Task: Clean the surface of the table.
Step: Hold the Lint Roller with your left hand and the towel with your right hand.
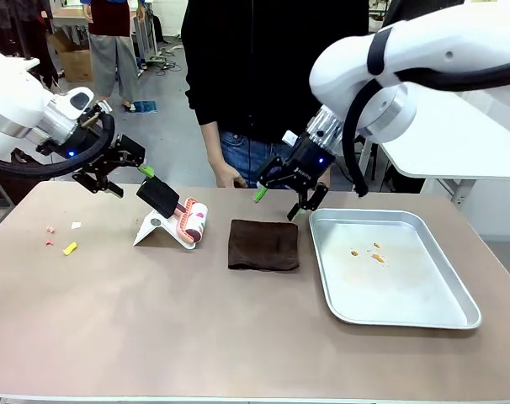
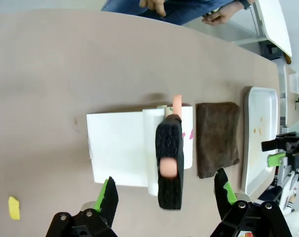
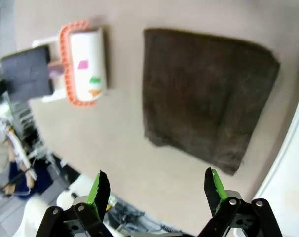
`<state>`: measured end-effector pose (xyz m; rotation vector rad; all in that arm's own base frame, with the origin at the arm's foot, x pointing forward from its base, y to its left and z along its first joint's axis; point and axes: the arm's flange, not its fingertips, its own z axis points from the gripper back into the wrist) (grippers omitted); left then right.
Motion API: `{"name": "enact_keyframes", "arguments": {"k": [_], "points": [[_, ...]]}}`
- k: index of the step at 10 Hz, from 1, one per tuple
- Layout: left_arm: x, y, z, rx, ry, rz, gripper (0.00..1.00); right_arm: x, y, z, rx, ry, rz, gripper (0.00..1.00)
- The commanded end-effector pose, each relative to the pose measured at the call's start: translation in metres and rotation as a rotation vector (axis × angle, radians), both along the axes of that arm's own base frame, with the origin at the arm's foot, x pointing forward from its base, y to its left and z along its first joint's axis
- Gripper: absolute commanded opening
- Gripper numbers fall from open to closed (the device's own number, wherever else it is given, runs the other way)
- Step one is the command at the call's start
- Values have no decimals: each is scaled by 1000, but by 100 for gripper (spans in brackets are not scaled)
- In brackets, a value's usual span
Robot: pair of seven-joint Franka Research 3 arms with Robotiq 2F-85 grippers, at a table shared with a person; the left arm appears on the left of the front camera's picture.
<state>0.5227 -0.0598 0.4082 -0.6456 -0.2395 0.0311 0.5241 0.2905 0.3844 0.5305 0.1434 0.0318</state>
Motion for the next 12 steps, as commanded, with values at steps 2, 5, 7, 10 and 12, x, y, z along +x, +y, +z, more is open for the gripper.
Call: {"name": "enact_keyframes", "arguments": {"k": [2,5,7,10,12], "points": [[19,-4,2,-61,25,24,100,-23,22,-15,-200,-19,-182,100],[23,-6,-2,-62,45,27,100,-37,17,-22,-299,10,-189,100],[25,-5,-4,-74,53,21,100,-34,22,-29,-389,4,-140,100],[27,-10,-7,-79,51,7,100,-20,19,-49,-407,7,-108,100],[29,-12,-10,-87,61,-4,100,-13,21,-54,-395,-7,-156,100]]}}
